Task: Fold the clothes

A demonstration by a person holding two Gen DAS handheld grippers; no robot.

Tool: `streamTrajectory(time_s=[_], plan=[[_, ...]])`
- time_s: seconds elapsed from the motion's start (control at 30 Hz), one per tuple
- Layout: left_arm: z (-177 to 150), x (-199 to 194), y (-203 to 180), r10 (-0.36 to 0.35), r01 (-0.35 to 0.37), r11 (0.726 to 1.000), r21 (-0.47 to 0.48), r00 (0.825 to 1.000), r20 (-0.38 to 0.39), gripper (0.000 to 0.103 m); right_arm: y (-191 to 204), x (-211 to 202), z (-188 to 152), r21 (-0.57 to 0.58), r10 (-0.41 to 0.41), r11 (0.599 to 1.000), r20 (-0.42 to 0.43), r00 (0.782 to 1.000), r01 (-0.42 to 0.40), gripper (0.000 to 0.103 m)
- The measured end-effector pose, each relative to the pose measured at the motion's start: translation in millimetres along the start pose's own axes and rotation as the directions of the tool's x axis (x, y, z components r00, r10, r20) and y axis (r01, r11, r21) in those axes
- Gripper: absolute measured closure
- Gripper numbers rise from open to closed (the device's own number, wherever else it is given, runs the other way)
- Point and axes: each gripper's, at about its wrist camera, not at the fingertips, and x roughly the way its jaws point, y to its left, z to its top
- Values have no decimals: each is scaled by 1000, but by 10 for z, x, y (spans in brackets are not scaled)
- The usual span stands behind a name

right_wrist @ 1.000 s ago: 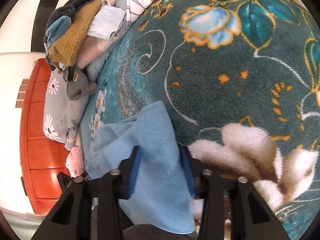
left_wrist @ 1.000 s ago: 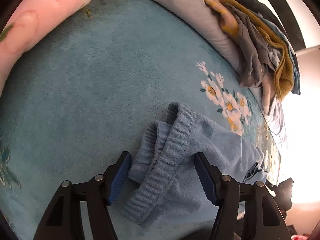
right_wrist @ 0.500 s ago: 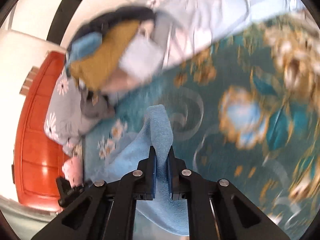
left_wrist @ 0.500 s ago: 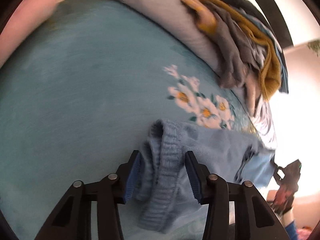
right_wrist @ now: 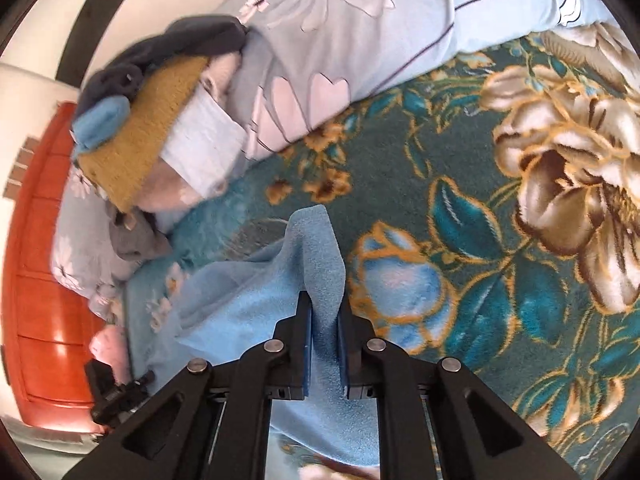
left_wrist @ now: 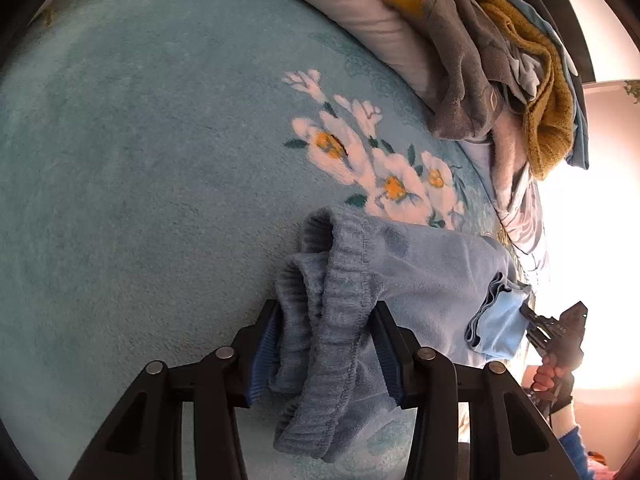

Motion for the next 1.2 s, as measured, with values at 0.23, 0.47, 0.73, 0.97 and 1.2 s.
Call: streamTrajectory(time_s=[0.23, 0.47, 0.73, 0.97, 1.2], plan=[[67, 52, 14, -69, 68, 996, -51, 997, -22, 28, -68, -102, -96, 15, 33, 999, 20, 999, -33, 92], [12, 118, -198, -33, 35, 996, 85, 999, -30, 13, -169, -172, -113, 35, 7, 999, 17, 1000, -8, 92], [37, 155, -116, -92, 93, 995, 28, 995, -45, 12, -183, -163, -103, 40, 7, 999, 15, 1000, -8, 92], [26, 227, -159, -129, 130, 991, 19, 991, -42, 11, -163, -184, -130, 44, 16, 999, 29, 999, -17, 92], [-15, 252, -188, -139, 139, 990, 8, 990, 8, 13, -169, -185, -141, 54, 16, 998, 34, 999, -18, 92]])
